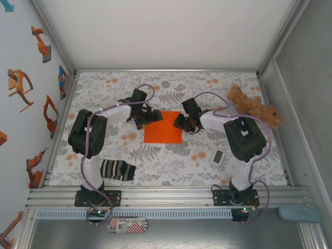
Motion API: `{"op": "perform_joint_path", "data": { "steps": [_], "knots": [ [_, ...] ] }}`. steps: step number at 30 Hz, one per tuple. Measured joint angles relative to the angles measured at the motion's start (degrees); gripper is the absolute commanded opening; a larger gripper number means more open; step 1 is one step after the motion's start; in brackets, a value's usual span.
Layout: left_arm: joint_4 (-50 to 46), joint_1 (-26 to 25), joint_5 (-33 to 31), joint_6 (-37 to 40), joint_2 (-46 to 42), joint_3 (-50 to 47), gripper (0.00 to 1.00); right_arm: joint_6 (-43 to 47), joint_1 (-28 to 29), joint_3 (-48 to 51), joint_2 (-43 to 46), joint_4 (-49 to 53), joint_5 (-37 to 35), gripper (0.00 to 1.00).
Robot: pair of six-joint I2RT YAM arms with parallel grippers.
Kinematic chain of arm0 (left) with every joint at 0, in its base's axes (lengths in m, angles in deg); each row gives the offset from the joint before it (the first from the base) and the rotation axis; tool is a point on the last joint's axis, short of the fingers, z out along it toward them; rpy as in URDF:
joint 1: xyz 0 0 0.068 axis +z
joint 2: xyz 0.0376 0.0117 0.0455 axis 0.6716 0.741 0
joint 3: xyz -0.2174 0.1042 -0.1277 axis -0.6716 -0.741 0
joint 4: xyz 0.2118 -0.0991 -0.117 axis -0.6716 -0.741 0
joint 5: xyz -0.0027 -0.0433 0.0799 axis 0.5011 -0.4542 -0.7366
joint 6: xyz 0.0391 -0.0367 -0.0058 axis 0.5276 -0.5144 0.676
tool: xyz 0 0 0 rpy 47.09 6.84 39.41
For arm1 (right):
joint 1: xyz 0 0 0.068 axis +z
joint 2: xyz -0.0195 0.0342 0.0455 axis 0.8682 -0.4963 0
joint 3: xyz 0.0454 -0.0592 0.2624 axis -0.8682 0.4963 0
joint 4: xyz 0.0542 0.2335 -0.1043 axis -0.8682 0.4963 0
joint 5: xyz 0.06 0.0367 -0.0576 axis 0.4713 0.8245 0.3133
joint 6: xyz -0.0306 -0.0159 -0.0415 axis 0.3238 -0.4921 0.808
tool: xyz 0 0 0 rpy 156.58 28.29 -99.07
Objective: Fold a paper plane with a square sheet of paper (pick it up from the middle)
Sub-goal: First fold in half a square sheet of paper at the center of the table.
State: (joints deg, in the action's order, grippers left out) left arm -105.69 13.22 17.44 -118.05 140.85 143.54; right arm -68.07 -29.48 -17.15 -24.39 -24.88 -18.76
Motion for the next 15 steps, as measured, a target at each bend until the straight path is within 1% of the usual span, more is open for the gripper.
{"op": "perform_joint_path", "data": {
  "steps": [7, 15],
  "knots": [
    [0.1, 0.0, -0.1, 0.0, 0.0, 0.0, 0.89, 0.2, 0.0, 0.4, 0.3, 0.5, -0.3, 0.31],
    [1.5, 0.1, 0.4, -0.5, -0.1, -0.9, 0.90, 0.0, -0.4, 0.3, -0.8, -1.8, 2.6, 0.31]
  ]
}}
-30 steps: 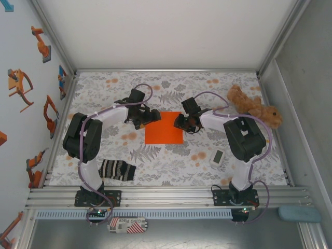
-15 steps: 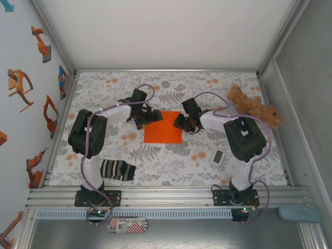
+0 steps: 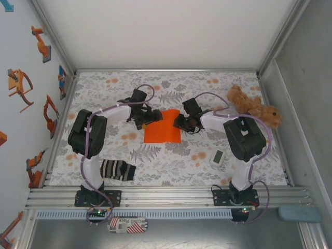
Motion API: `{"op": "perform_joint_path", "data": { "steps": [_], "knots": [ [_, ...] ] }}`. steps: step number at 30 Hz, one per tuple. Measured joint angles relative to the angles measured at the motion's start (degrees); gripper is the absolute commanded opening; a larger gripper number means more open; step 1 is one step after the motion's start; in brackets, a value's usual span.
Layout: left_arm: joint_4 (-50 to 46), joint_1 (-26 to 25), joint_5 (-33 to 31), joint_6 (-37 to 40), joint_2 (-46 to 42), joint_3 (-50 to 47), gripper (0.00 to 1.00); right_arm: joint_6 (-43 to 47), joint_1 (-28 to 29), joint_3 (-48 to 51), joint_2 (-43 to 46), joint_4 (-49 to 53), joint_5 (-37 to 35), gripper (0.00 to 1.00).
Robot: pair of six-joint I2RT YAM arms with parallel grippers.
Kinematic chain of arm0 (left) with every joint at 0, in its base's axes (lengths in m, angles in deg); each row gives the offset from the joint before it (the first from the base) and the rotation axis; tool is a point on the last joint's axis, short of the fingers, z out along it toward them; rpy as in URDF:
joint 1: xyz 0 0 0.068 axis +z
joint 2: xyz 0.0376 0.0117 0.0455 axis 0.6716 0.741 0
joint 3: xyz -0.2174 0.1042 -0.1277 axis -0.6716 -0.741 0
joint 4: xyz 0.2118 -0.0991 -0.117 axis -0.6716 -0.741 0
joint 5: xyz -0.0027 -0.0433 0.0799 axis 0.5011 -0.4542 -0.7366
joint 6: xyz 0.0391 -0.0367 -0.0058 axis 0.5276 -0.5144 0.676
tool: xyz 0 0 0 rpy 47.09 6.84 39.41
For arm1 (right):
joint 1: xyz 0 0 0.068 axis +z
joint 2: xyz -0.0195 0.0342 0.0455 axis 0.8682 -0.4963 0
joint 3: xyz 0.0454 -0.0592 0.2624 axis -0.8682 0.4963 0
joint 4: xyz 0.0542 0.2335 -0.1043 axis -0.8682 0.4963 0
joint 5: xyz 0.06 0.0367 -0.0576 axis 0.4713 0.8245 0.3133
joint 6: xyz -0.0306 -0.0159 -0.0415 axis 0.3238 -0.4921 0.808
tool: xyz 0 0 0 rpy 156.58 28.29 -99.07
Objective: Fold a paper plane with a square sheet of paper (pick it up from the middle)
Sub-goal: First fold in half a square sheet of paper at the center of the table.
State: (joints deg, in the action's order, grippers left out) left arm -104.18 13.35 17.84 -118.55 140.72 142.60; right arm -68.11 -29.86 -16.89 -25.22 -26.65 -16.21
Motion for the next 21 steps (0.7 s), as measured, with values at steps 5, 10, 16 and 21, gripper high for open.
{"op": "perform_joint_path", "data": {
  "steps": [5, 10, 16, 21],
  "knots": [
    [5.0, 1.0, 2.3, -2.1, -1.6, -3.5, 0.91, -0.2, 0.0, -0.9, -1.3, -1.5, 1.9, 0.31],
    [8.8, 1.6, 4.0, -3.8, -2.5, -5.8, 0.92, -0.5, 0.0, -2.1, -2.7, -2.5, 4.0, 0.31],
    [10.7, 1.6, 4.5, -4.0, -2.7, -6.5, 0.92, -0.8, 0.3, -4.6, -5.0, -3.2, 6.6, 0.30],
    [10.9, 1.6, 4.5, -4.0, -2.8, -6.6, 0.95, -1.1, 1.4, -6.0, -6.3, -3.5, 7.7, 0.30]
  ]
}}
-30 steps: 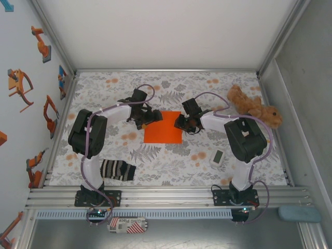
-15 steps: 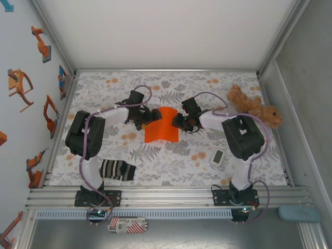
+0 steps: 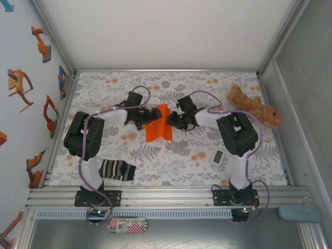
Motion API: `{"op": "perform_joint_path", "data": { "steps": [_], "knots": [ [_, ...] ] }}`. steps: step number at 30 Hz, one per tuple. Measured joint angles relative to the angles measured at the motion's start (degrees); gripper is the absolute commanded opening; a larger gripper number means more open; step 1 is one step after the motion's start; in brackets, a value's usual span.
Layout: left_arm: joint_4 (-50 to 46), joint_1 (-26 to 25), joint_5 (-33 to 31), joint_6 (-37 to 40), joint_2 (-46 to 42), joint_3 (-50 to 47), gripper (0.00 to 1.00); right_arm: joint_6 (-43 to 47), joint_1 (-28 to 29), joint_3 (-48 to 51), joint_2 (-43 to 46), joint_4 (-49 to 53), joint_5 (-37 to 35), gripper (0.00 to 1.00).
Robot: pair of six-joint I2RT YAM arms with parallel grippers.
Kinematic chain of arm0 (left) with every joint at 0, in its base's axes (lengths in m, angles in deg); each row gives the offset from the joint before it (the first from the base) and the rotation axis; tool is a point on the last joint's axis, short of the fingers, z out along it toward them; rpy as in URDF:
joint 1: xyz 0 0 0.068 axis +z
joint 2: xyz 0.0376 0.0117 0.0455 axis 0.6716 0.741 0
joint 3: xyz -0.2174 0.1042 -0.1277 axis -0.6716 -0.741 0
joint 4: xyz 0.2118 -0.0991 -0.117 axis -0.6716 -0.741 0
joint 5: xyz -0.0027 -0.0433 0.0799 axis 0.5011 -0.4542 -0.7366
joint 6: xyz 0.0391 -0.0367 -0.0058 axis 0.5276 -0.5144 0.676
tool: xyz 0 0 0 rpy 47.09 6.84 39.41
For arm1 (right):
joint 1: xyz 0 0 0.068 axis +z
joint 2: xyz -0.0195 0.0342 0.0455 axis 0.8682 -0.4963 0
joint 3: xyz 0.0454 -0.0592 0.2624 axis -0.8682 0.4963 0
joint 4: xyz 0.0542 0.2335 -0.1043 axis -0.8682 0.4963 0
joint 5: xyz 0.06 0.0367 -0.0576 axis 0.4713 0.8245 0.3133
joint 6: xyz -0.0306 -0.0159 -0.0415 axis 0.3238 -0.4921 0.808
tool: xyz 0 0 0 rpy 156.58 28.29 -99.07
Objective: Fold a paper plane with a square sheet of paper (pick it up from the middle)
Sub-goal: First fold in half a square sheet of paper at the center of the table.
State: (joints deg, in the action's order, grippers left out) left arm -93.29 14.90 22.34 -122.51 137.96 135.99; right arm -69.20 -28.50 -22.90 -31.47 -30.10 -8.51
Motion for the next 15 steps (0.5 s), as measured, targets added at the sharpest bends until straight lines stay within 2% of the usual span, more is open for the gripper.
{"op": "perform_joint_path", "data": {
  "steps": [4, 8, 12, 15],
  "knots": [
    [0.3, 0.0, 0.2, 0.0, -0.1, 0.0, 1.00, -0.4, 0.7, -0.8, -0.8, -0.5, 0.6, 0.30],
    [0.3, -0.1, 0.1, 0.0, -0.2, 0.0, 0.97, -0.7, 1.0, -1.3, -1.5, -1.2, 1.2, 0.30],
    [0.1, -0.1, -0.1, 0.4, -0.2, 0.0, 0.99, -1.1, 1.1, -1.4, -1.6, -1.3, 1.3, 0.30],
    [-0.4, -0.2, -0.5, 0.6, -0.2, 0.3, 0.96, -1.5, 1.1, -1.4, -1.6, -1.4, 1.5, 0.30]
  ]
}}
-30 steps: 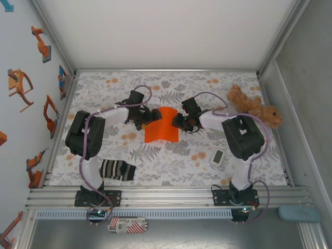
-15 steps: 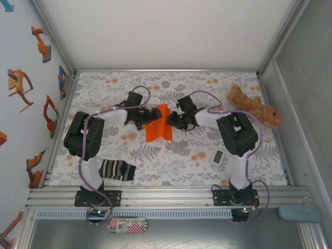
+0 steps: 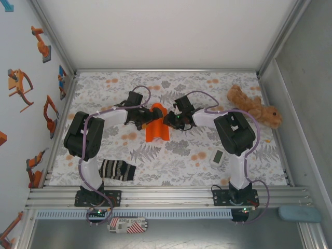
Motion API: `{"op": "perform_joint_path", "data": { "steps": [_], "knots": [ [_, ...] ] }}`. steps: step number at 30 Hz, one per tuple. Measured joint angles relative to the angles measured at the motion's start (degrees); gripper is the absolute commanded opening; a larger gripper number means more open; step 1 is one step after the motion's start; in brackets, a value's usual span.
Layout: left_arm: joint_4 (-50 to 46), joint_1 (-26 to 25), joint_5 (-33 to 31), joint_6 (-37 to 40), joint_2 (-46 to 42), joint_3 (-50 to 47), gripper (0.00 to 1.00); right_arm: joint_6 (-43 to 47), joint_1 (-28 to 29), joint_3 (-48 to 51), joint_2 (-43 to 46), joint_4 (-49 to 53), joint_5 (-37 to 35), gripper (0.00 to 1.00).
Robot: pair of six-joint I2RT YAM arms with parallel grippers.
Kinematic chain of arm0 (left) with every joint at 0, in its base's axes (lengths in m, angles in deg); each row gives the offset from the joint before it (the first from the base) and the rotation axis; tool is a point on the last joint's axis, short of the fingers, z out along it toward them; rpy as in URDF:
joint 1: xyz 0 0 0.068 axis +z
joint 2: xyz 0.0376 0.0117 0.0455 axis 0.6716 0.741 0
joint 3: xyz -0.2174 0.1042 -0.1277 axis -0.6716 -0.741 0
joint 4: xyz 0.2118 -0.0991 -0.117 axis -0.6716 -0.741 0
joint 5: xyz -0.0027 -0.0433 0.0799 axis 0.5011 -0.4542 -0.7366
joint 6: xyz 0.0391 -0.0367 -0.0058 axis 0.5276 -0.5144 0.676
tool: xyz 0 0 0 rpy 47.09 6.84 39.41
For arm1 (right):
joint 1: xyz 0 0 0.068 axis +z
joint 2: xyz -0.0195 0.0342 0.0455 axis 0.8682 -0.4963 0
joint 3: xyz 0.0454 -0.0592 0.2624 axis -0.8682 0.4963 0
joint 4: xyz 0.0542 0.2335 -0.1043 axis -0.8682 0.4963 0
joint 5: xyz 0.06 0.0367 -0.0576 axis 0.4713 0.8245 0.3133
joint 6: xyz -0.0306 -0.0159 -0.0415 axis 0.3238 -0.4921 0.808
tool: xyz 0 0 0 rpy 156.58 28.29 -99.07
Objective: Fold a paper plane with a square sheet of paper (pick it up from the middle)
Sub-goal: First fold in half a square sheet of paper at the center of the table.
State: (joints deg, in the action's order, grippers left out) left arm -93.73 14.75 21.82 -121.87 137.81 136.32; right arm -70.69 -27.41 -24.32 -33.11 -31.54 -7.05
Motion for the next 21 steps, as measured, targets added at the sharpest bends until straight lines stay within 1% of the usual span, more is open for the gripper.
{"op": "perform_joint_path", "data": {
  "steps": [5, 9, 17, 19, 21],
  "knots": [
    [-1.9, -0.1, -1.1, 0.3, 0.2, 0.7, 0.91, -0.6, 0.0, 0.0, -0.3, -1.0, 0.9, 0.30],
    [-3.3, -0.2, -2.0, 0.5, 0.4, 1.1, 0.84, -1.2, 0.0, 0.0, -0.5, -1.6, 1.5, 0.30],
    [-5.3, -0.2, -3.9, 1.5, 0.7, 1.4, 0.62, -1.4, 0.0, 2.1, 0.7, -3.5, 1.1, 0.31],
    [-5.7, -0.2, -4.5, 1.7, 0.8, 1.4, 0.54, -1.6, -0.3, 4.1, 2.1, -4.1, 0.7, 0.33],
    [-6.1, -0.2, -4.9, 2.1, 0.9, 1.4, 0.48, -1.9, -0.7, 6.4, 3.8, -4.7, 0.0, 0.35]
  ]
}}
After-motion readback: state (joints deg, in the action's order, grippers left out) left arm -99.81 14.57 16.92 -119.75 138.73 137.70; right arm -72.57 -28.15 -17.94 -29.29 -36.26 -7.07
